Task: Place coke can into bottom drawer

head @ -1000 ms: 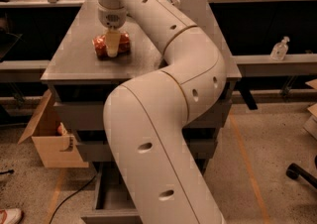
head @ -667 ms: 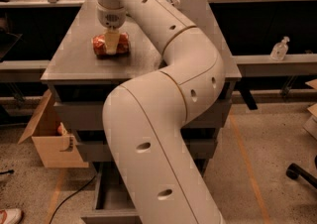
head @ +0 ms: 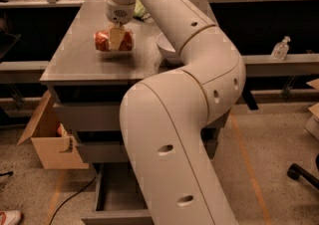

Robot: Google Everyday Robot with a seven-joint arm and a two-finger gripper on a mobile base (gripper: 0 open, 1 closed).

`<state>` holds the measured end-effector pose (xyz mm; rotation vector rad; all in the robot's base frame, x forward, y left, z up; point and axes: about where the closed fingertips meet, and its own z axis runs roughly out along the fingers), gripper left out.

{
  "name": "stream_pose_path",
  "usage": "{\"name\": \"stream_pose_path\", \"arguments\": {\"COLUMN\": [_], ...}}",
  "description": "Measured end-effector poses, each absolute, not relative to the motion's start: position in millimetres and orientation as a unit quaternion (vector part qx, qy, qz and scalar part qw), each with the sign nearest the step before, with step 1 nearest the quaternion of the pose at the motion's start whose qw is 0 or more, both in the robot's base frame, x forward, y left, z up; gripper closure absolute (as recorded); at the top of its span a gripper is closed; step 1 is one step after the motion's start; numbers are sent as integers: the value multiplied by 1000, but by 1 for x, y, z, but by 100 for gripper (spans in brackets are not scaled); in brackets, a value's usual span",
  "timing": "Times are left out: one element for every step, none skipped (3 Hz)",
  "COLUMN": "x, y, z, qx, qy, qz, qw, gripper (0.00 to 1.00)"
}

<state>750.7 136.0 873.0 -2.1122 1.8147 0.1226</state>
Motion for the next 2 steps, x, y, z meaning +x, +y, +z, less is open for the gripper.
{"name": "stream_pose_path", "arguments": {"x": [737, 724], "y": [115, 105], "z": [895, 898], "qx": [-742, -739], "qy": [630, 620], "qz": [66, 83], "qw": [219, 248], "gripper": [100, 100]}}
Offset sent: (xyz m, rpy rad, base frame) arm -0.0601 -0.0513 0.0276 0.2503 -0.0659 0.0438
